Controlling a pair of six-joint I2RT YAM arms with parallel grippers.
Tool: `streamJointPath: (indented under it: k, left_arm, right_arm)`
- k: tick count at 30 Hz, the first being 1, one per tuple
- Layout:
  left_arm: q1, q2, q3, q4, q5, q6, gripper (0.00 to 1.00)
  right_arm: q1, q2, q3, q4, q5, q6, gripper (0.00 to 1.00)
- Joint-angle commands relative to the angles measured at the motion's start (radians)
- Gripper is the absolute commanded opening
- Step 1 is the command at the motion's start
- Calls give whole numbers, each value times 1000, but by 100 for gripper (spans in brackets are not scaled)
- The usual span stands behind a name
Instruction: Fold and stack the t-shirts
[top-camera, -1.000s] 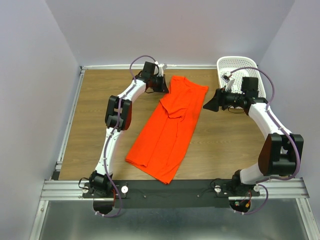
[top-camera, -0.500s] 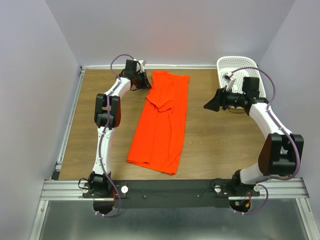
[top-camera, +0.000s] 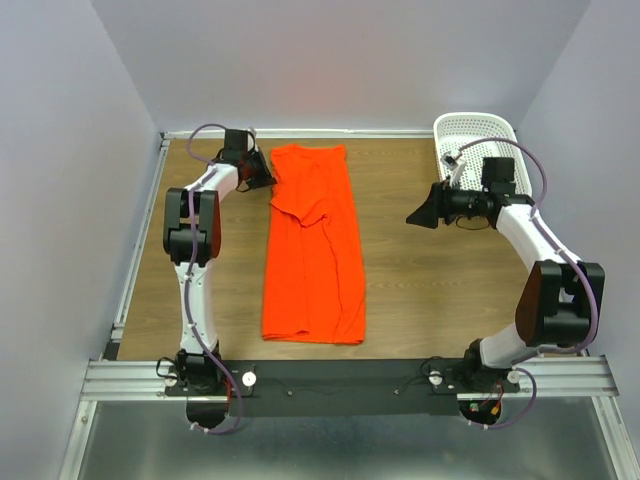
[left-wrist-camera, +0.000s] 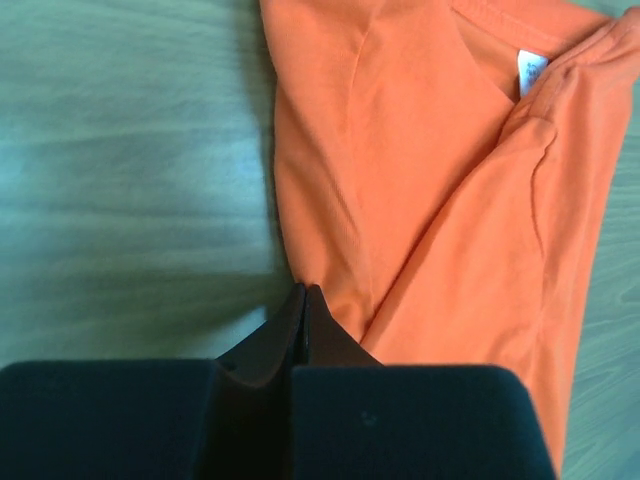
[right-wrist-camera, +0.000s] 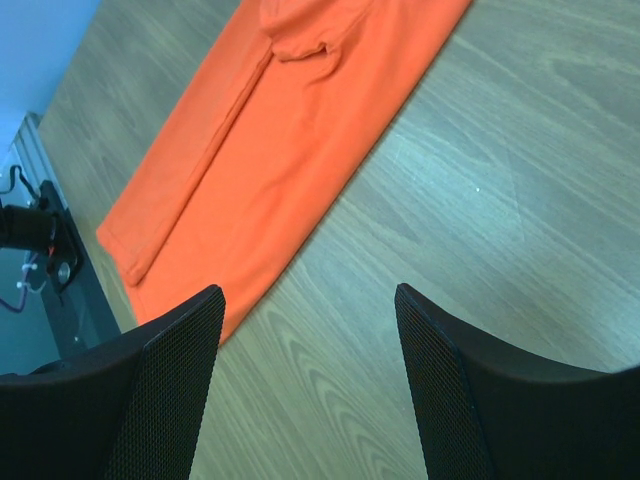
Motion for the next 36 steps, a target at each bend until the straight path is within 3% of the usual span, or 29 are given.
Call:
streamJointPath:
  k: [1,5,6,8,9,10,12,14,17,18,20,22,23,24,26,27,29,32,33,34,36]
  left_arm:
    - [24,-113,-50,56,-92,-92,0]
    - [37,-131,-51,35,-129,-101,0]
    - [40,-136,-65,37,-124,-106,5]
    - [42,-168,-79,53,-117,-91,25]
    - [42,-203,-87,52,-120,-81,45]
    - [43,-222,-88,44,-118,-67,57]
    - [43,-263,-88,24,-124,-32,72]
    - [43,-330,-91,-12,-147,20,75]
    - [40,-490,-181,-17,-198,83,75]
    - [34,-557,-308,10,-221,92,75]
    - [-2,-906,-516,144,-297,129,75]
    - [-32,-1100,-660,268,-331,152,77]
    - [-39,-1204,-741,312,-327,144,82]
    - [-36,-1387,-889,393,-313,134,98]
    - [-32,-1546,-1000,386,-288,62,99]
    - [-30,-1649,-1059,307,-272,-33,99]
    - [-30,-1696,-1090,180,-187,-121,98]
    - [-32,-1701,-1183,26,-23,-305,77]
    - [-33,-1695,-1247,5,20,-376,57]
    - [-45,-1693,-1275,-5,85,-405,51]
    - [-61,-1702,-1314,-99,86,-440,47]
  right_arm:
    - [-6,9,15,-67,-43,-72,76]
    - [-5,11,22,-99,-40,-111,76]
    - [0,14,25,-110,-41,-124,76]
    - [24,23,41,-172,-46,-226,77]
    - [37,24,45,-190,-35,-260,77]
    - [46,26,45,-205,-25,-291,77]
    - [113,15,39,-227,1,-364,79]
    - [197,-2,26,-233,58,-433,83]
    - [346,-69,-9,-224,182,-568,100]
    - [383,-90,-30,-208,217,-605,100]
    - [455,-195,-153,-114,246,-771,100]
    - [457,-318,-260,-34,140,-915,100]
    - [460,-350,-347,0,109,-1035,100]
    - [462,-364,-368,-3,66,-1090,100]
    - [504,-358,-380,-71,9,-1214,98]
    - [540,-342,-367,-123,26,-1271,98]
    - [631,-322,-369,-170,173,-1319,93]
    - [826,-322,-443,-86,302,-1255,91]
    - [862,-319,-455,-64,334,-1230,90]
    - [920,-313,-468,-46,385,-1215,89]
    - [959,-296,-472,-29,416,-1172,86]
